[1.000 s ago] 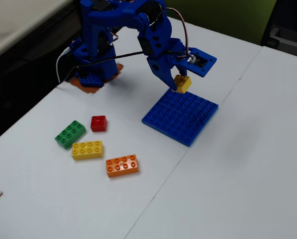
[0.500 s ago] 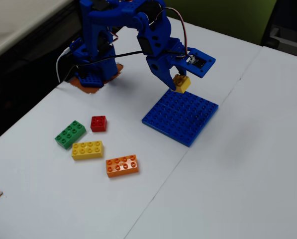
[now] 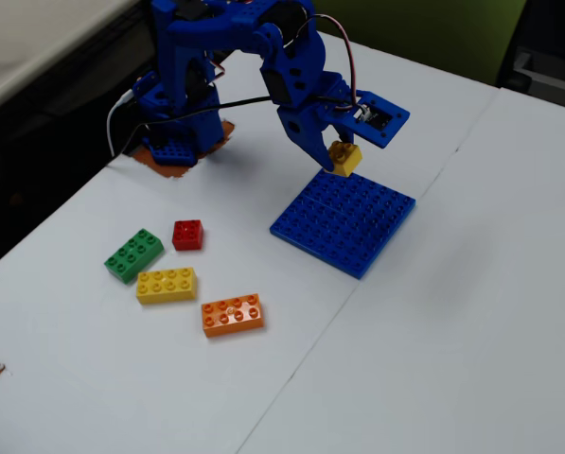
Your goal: Pick up the 2x2 yellow block and go up the 8x8 blue block.
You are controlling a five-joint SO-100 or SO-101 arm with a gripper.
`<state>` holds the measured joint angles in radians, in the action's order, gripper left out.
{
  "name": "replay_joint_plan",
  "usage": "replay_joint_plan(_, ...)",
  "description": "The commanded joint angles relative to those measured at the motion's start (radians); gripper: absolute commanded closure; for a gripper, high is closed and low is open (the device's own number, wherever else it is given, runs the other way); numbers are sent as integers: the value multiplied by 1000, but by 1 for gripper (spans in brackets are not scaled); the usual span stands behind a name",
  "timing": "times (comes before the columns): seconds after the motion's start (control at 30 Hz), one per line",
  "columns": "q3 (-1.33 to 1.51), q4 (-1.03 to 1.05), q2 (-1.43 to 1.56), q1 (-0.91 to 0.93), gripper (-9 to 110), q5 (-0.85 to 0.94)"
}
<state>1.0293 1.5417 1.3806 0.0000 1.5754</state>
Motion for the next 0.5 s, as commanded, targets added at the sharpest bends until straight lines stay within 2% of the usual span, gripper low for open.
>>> replay_joint_plan(0.0,-23,6,44,2,101,8)
replay_joint_plan(0.47,-25,11,37,0,101,9)
